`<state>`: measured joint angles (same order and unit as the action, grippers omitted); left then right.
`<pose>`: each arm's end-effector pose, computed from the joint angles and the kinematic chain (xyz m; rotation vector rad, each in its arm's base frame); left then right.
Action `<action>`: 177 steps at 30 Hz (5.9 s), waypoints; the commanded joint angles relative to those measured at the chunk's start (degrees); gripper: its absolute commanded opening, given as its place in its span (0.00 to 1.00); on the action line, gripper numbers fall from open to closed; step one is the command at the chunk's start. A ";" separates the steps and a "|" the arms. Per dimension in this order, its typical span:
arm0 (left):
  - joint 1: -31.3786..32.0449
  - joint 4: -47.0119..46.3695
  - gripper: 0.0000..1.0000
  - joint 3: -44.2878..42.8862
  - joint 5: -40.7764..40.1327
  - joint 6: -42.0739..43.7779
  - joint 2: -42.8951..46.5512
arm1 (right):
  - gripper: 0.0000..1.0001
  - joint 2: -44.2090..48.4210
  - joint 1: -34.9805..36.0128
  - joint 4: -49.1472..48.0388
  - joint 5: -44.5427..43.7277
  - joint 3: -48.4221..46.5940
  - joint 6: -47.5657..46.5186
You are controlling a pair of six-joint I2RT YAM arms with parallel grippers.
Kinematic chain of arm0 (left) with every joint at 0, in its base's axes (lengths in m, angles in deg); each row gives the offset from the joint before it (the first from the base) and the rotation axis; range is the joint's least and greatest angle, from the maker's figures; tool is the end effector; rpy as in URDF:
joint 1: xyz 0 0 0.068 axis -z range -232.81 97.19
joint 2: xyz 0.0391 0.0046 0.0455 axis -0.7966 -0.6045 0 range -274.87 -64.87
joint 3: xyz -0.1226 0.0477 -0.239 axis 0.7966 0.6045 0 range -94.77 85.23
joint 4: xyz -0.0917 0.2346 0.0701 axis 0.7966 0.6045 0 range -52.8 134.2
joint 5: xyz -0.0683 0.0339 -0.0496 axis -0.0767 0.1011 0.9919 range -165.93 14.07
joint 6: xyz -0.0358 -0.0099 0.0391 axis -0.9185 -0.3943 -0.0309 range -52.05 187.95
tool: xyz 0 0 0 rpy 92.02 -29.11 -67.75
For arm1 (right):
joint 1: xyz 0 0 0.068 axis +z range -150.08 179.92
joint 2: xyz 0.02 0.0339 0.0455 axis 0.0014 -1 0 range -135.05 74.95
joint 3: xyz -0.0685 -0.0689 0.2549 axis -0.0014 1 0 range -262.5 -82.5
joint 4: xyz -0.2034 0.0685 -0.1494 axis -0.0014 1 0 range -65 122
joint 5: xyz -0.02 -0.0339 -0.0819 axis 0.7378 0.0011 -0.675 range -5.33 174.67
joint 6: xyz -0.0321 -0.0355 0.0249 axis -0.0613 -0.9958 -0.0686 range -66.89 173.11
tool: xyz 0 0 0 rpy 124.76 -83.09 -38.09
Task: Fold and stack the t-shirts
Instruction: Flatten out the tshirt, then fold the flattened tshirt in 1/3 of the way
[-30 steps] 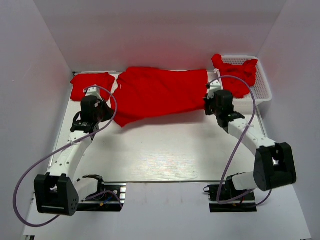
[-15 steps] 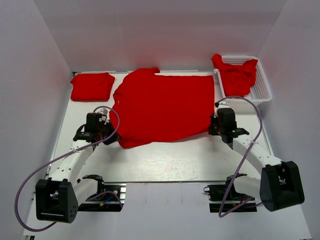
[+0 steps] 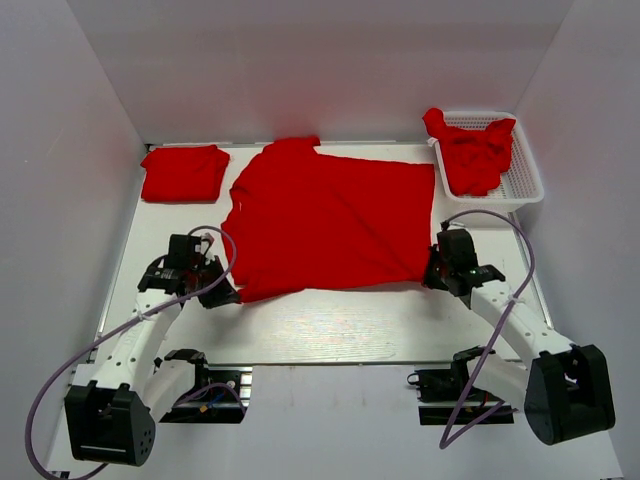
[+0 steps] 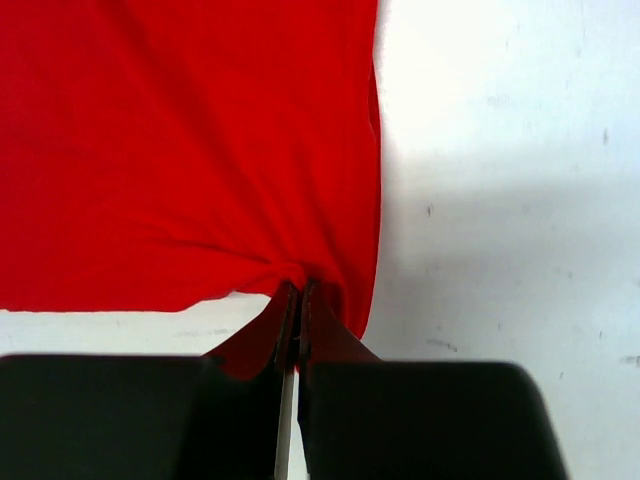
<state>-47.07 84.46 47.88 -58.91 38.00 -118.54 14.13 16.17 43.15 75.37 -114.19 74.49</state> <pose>0.1618 -0.0267 0.2181 -0.4796 2.6937 -0.5860 0.2018 0.0528 0.1969 0.1824 2.3782 0.1172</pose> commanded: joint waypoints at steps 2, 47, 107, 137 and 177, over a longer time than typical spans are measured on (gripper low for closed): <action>0.15 6.34 0.00 -1.07 0.56 0.51 0.85 | 0.00 2.63 0.10 6.37 -1.25 1.71 4.19; -0.38 -13.87 0.00 -28.75 -2.95 2.70 -31.05 | 0.00 -18.72 -1.84 4.88 -11.53 -22.63 -0.90; 0.15 -16.42 1.00 -23.76 -15.25 8.60 -29.84 | 0.90 -19.87 -5.35 4.08 -5.89 -22.82 -2.58; 0.15 -26.17 0.86 -14.95 -16.49 7.37 -42.48 | 0.90 -25.67 -7.55 -3.12 -0.72 -12.71 5.16; 0.15 -8.78 0.00 -7.31 -26.50 -7.13 -27.46 | 0.00 -18.81 -8.08 15.58 -3.62 -7.96 12.62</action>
<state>-46.98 67.68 39.14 -81.49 34.83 -149.88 -5.96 8.26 50.45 71.85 -123.52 85.12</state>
